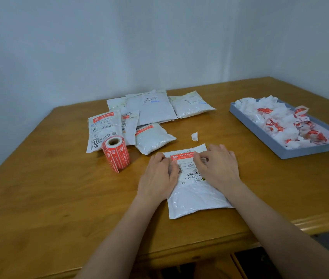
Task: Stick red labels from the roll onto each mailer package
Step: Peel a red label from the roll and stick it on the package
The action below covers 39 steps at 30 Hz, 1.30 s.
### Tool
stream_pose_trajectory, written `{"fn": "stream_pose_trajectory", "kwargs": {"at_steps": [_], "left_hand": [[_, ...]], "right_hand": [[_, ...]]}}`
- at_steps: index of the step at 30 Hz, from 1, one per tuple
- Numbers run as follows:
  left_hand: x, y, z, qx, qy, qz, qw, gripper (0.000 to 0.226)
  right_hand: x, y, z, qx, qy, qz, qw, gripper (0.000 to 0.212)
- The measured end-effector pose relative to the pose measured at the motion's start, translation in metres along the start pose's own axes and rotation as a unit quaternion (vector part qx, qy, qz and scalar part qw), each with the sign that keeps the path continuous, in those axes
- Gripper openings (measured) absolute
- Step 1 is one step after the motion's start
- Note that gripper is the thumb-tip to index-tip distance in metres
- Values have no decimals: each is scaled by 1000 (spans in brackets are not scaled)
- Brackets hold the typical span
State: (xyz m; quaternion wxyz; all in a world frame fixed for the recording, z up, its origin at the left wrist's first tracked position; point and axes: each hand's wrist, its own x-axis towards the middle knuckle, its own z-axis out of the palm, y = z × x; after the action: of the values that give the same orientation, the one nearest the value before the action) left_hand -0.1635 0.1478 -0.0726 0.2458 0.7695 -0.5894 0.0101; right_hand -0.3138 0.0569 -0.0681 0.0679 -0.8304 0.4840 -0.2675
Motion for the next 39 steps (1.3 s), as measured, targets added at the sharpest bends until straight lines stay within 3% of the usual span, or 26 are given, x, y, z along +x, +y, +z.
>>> {"fn": "stream_pose_trajectory", "kwargs": {"at_steps": [6, 11, 13, 15, 18, 21, 23, 25, 28, 34, 39], "left_hand": [[-1, -1, -2, 26, -12, 5, 1000, 45], [-11, 7, -8, 45, 79, 6, 996, 35], [-16, 9, -11, -12, 83, -42, 996, 30], [-18, 9, -14, -118, 59, -117, 984, 27], [-13, 11, -22, -256, 25, -203, 945, 20], [-7, 13, -28, -352, 33, -248, 902, 23], [-5, 17, -30, -389, 47, -250, 886, 28], [-2, 19, -34, -409, 61, -252, 875, 30], [0, 23, -45, -455, 68, -236, 856, 23], [-4, 28, -63, -533, -4, -173, 828, 23], [-4, 18, -69, -553, -1, -166, 816, 37]], "right_hand": [[0, 3, 1, -2, -5, -21, 1000, 34], [-1, 5, -3, 39, 62, 11, 997, 31], [-1, 10, -9, 42, 43, 52, 997, 24], [2, 17, -17, 29, -34, 107, 993, 32], [6, 18, -30, 121, -137, 160, 970, 35], [7, 14, -34, 204, -170, 152, 952, 33], [8, 15, -36, 291, -159, 170, 928, 34], [9, 15, -39, 406, -142, 209, 878, 40], [13, 12, -42, 485, -85, 225, 841, 46], [26, -7, -42, 514, 54, 220, 827, 24], [36, -31, -44, 507, 73, 185, 839, 15]]}}
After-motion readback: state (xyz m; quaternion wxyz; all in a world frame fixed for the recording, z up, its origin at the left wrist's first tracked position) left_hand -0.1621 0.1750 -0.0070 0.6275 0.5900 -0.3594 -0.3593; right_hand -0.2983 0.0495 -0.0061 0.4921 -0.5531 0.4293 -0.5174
